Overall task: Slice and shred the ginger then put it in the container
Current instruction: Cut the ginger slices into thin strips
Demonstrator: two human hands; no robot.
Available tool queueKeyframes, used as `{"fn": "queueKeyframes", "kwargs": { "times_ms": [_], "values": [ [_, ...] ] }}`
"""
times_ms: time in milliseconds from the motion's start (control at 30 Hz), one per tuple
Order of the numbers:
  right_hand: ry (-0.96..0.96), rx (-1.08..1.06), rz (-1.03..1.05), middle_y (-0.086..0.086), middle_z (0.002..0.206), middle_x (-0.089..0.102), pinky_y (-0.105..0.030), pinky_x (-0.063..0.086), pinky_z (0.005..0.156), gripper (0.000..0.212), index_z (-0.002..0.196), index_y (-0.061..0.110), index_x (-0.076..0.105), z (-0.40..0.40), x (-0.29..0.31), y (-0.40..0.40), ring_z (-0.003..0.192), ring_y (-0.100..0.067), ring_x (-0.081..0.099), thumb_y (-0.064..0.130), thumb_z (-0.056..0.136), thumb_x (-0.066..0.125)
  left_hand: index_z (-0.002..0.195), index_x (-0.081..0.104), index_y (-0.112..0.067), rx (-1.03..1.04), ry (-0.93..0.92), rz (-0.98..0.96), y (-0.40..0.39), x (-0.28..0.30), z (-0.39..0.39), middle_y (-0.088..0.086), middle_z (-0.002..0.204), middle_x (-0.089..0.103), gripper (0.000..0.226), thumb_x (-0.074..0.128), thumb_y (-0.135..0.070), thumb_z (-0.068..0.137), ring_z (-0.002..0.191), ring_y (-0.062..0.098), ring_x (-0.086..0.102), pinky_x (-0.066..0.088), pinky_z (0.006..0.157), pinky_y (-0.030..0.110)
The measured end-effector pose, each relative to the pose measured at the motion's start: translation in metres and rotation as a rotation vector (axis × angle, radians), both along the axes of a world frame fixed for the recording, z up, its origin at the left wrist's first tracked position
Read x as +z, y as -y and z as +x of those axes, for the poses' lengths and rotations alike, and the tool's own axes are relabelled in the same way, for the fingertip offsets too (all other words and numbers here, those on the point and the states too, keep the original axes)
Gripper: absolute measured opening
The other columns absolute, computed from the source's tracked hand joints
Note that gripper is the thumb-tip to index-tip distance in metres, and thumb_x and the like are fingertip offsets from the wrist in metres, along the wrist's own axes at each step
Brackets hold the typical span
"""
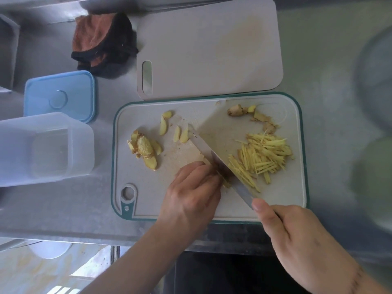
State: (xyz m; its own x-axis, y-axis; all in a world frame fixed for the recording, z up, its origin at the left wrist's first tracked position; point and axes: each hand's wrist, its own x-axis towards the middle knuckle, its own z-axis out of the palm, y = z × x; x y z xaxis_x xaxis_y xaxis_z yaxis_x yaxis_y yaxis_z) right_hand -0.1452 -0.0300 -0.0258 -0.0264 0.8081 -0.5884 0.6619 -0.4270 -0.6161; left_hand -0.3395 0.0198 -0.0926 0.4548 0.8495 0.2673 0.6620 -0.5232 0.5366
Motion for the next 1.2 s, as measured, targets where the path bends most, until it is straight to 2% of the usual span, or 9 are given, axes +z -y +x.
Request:
{"fn": "queueKeyframes", "kwargs": {
  "times_ms": [167, 267, 400, 500, 600, 800, 867, 1067, 1200],
  "values": [
    [0.016, -0.027, 0.001, 0.001, 0.041, 0.04, -0.02, 0.032, 0.047, 0.069, 0.045, 0.019, 0.027, 0.002, 0.001, 0.0, 0.043, -0.013, 0.042, 0.08, 0.073, 0.011, 0.089, 0.078, 0.001, 0.002, 0.021, 0.007, -0.001, 0.003, 0.001, 0.012, 0.097, 0.072, 0.004, 0.075, 0.002, 0.086, 0.094, 0.025, 0.067, 0.056, 0.088, 0.034],
    [-0.021, -0.008, 0.005, -0.001, 0.043, 0.039, -0.021, 0.028, 0.044, 0.071, 0.052, 0.019, 0.038, 0.002, 0.003, 0.001, 0.041, -0.012, 0.039, 0.081, 0.074, 0.013, 0.088, 0.078, 0.002, 0.021, 0.049, 0.001, 0.0, 0.004, 0.002, 0.012, 0.096, 0.073, 0.004, 0.077, 0.003, 0.085, 0.092, 0.026, 0.068, 0.057, 0.086, 0.035],
    [-0.011, 0.011, 0.011, -0.002, 0.046, 0.041, -0.023, 0.028, 0.045, 0.071, 0.061, 0.019, 0.041, -0.001, 0.005, 0.003, 0.044, -0.011, 0.041, 0.083, 0.072, 0.011, 0.084, 0.076, 0.003, 0.048, 0.078, 0.006, -0.001, 0.004, 0.004, 0.012, 0.092, 0.073, 0.004, 0.078, 0.006, 0.082, 0.09, 0.025, 0.068, 0.057, 0.086, 0.034],
    [-0.006, 0.015, -0.002, 0.001, 0.046, 0.043, -0.022, 0.03, 0.047, 0.069, 0.059, 0.023, 0.042, -0.001, 0.005, 0.004, 0.046, -0.011, 0.043, 0.083, 0.071, 0.01, 0.084, 0.076, 0.003, 0.051, 0.081, 0.001, -0.001, 0.003, 0.005, 0.013, 0.091, 0.072, 0.005, 0.077, 0.008, 0.081, 0.09, 0.026, 0.067, 0.056, 0.087, 0.034],
    [0.002, 0.02, -0.039, 0.003, 0.046, 0.044, -0.022, 0.032, 0.05, 0.075, 0.052, 0.016, 0.037, 0.0, 0.006, 0.004, 0.047, -0.01, 0.046, 0.083, 0.069, 0.009, 0.085, 0.077, 0.004, 0.044, 0.081, 0.009, -0.002, 0.003, 0.005, 0.014, 0.091, 0.073, 0.005, 0.076, 0.008, 0.082, 0.091, 0.027, 0.067, 0.056, 0.088, 0.034],
    [0.001, 0.033, -0.045, 0.007, 0.043, 0.044, -0.022, 0.035, 0.049, 0.064, 0.047, 0.018, 0.032, -0.013, 0.004, -0.013, 0.047, -0.008, 0.045, 0.07, 0.08, 0.015, 0.086, 0.077, 0.004, 0.034, 0.082, 0.022, -0.003, 0.003, 0.004, 0.014, 0.095, 0.074, 0.005, 0.075, 0.007, 0.084, 0.096, 0.024, 0.067, 0.055, 0.093, 0.03],
    [0.015, 0.012, -0.023, 0.007, 0.044, 0.046, -0.021, 0.035, 0.048, 0.069, 0.046, 0.018, 0.032, -0.01, 0.003, -0.013, 0.046, -0.009, 0.046, 0.072, 0.084, 0.013, 0.087, 0.077, 0.003, 0.034, 0.064, 0.016, -0.001, 0.002, 0.003, 0.014, 0.095, 0.073, 0.004, 0.074, 0.004, 0.085, 0.096, 0.024, 0.066, 0.055, 0.092, 0.032],
    [-0.004, 0.02, -0.03, 0.001, 0.042, 0.042, -0.021, 0.031, 0.045, 0.074, 0.049, 0.016, 0.034, 0.003, 0.005, -0.004, 0.043, -0.012, 0.043, 0.081, 0.073, 0.011, 0.085, 0.077, 0.003, 0.021, 0.064, 0.001, -0.003, 0.005, 0.002, 0.013, 0.094, 0.073, 0.002, 0.076, 0.004, 0.085, 0.092, 0.025, 0.068, 0.056, 0.09, 0.032],
    [0.001, 0.057, -0.006, 0.002, 0.046, 0.044, -0.022, 0.03, 0.048, 0.069, 0.061, 0.024, 0.043, 0.002, 0.012, 0.0, 0.048, -0.011, 0.046, 0.083, 0.07, 0.008, 0.083, 0.076, 0.003, 0.022, 0.051, 0.0, -0.003, 0.007, 0.003, 0.013, 0.091, 0.073, 0.002, 0.076, 0.005, 0.084, 0.09, 0.026, 0.07, 0.056, 0.09, 0.031]
  ]
}}
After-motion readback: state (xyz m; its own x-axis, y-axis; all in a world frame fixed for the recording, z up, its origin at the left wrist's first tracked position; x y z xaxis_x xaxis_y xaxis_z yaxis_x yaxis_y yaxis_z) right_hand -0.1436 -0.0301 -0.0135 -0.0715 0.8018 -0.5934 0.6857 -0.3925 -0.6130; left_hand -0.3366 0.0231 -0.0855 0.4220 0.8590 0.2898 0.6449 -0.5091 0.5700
